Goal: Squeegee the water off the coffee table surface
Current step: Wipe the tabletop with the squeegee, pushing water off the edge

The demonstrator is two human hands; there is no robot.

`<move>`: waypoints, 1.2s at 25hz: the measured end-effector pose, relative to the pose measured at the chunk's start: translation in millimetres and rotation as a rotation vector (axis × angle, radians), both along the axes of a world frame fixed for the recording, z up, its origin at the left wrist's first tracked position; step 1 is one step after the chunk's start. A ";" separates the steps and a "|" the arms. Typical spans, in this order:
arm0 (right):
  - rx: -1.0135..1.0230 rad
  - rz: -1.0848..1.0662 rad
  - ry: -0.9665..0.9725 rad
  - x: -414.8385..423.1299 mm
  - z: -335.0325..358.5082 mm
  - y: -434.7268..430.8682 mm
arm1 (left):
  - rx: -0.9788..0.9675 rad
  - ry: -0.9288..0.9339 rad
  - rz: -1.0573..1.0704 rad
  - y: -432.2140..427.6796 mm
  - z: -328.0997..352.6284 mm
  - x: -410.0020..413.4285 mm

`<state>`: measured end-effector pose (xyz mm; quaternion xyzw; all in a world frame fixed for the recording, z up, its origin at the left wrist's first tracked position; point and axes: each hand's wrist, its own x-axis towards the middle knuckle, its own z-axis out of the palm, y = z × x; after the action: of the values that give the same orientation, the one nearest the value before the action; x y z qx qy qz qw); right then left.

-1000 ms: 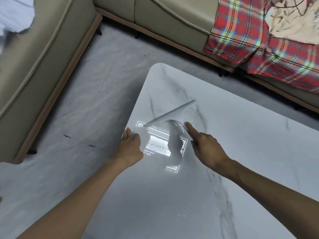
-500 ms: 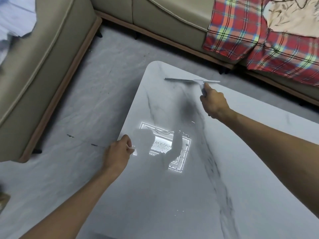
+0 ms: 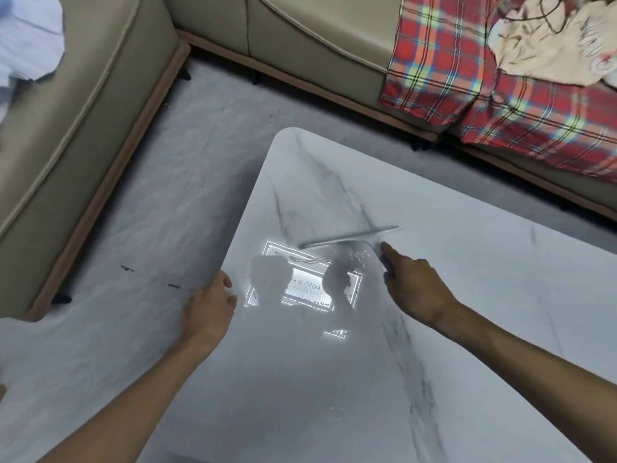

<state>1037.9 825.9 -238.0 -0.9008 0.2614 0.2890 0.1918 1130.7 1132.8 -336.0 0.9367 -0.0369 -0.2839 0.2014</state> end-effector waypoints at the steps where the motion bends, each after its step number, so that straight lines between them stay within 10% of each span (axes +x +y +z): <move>1: -0.025 0.015 -0.054 21.2 -1.9 -2.0 | -0.013 -0.001 0.022 4.8 -0.3 0.5; 7: -0.021 -0.001 -0.185 149.6 -43.9 22.7 | -0.152 0.105 0.178 35.5 -8.0 -2.5; 19: -0.028 0.405 0.014 -74.4 -11.4 21.1 | -0.003 0.066 0.097 29.9 2.6 -27.2; 30: 0.153 0.765 -0.144 -13.1 -42.3 149.5 | 0.049 -0.059 0.279 81.9 10.2 -48.3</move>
<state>1024.8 975.4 -280.3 -0.9341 -0.1296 0.2944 0.1546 1082.4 1214.7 -325.8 0.9454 0.0946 -0.2262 0.2148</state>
